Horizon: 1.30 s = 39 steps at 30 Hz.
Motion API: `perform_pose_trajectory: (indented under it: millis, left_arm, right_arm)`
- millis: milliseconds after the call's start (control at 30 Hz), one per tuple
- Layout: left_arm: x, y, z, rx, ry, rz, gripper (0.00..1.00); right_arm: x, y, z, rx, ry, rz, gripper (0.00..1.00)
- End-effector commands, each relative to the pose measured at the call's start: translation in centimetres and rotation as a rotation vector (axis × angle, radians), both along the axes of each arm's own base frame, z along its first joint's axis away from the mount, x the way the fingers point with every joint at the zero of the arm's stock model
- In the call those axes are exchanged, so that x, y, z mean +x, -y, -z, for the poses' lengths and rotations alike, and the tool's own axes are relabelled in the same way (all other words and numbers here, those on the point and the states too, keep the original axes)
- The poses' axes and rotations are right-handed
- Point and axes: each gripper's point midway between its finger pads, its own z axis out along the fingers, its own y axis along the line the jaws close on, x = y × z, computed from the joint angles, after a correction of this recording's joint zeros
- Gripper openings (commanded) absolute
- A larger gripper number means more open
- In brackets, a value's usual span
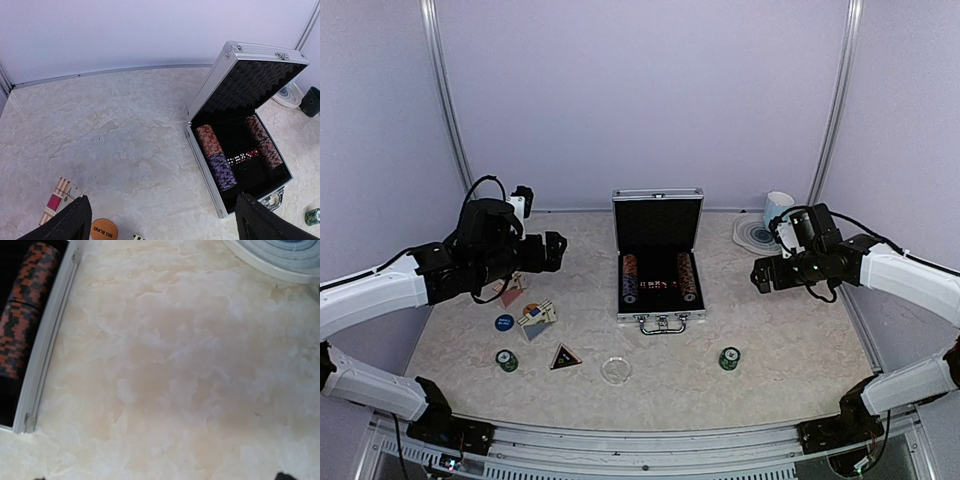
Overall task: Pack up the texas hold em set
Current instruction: Pick up the poker case from the center of the board.
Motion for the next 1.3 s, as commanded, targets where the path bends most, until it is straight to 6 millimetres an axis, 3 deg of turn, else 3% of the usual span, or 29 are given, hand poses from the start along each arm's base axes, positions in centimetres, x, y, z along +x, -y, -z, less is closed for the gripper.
perform_pose_trajectory:
  millis: [0,300,500,800,1000,1267]
  left_arm:
    - [0.3,0.2,-1.1,-0.006,0.028,-0.008,0.99]
    - [0.0,-0.9,-0.5,0.013,-0.005,-0.053,0.99]
    - [-0.6,-1.6,0.2,0.033,-0.021,-0.062,0.99]
    - [-0.4,-2.5,1.1,0.095,-0.05,-0.098,0.99]
    - [0.5,-2.5,0.9,0.066,-0.049,-0.129,0.99]
    - [1.8,-4.1,1.3,0.037,-0.053,-0.218,0.99]
  right_arm:
    - [-0.3,0.5,-0.1,-0.023,-0.004,0.008,0.99]
    - [-0.8,-0.2,-0.6,0.015,-0.009,-0.019,0.99]
    - [-1.6,-1.8,0.5,0.018,-0.049,-0.077,0.99]
    - [-1.1,-2.7,1.9,0.008,-0.09,-0.094,0.99]
    - [-1.0,-2.4,2.5,-0.011,-0.116,-0.059,0.99]
    - [-0.9,-1.8,1.8,-0.025,-0.106,-0.021,0.99]
